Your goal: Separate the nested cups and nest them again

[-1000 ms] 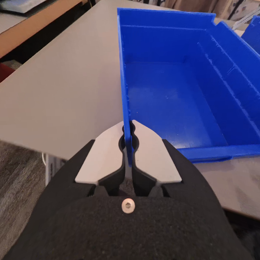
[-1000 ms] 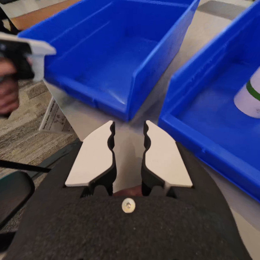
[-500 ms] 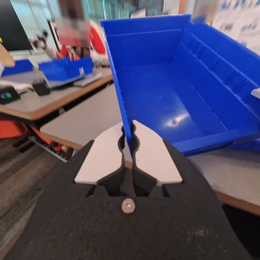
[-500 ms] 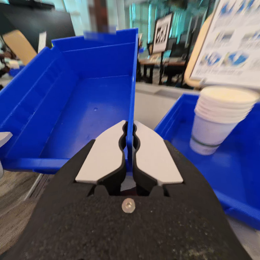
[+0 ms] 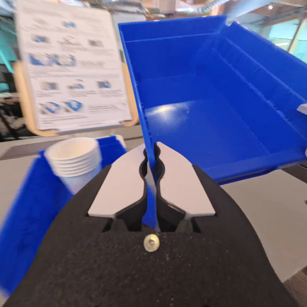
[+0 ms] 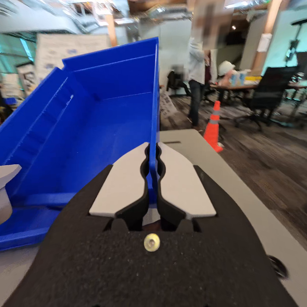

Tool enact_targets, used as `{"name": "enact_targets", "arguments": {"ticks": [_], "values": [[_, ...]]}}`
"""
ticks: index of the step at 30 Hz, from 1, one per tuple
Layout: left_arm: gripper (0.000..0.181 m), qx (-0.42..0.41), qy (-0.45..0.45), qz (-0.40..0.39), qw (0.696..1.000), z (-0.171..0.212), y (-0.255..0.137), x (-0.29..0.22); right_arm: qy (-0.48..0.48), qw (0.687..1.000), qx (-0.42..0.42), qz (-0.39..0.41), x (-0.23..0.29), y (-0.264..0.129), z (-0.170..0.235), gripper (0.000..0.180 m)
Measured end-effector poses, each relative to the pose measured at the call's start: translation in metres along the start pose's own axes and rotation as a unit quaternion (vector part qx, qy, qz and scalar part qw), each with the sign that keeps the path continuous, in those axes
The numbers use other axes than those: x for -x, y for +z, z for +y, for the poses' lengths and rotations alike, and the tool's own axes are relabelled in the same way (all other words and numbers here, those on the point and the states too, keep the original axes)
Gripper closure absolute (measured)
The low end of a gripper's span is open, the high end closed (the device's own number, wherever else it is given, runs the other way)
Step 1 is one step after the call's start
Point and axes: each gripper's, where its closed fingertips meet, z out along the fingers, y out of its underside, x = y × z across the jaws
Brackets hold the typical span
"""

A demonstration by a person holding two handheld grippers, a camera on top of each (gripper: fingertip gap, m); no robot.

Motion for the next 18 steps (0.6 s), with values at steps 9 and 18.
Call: {"name": "enact_targets", "arguments": {"ticks": [9, 18], "values": [[0.176, 0.124, -0.014, 0.043, 0.991, 0.092, 0.091, -0.117, 0.013, 0.988, 0.152, 0.007, -0.136, 0.045, 0.102, 0.175], [0.170, 0.199, 0.003, 0.053, 0.978, 0.152, 0.097, -0.132, 0.030, 0.972, 0.232, -0.032, -0.153, 0.067, 0.161, 0.175]]}}
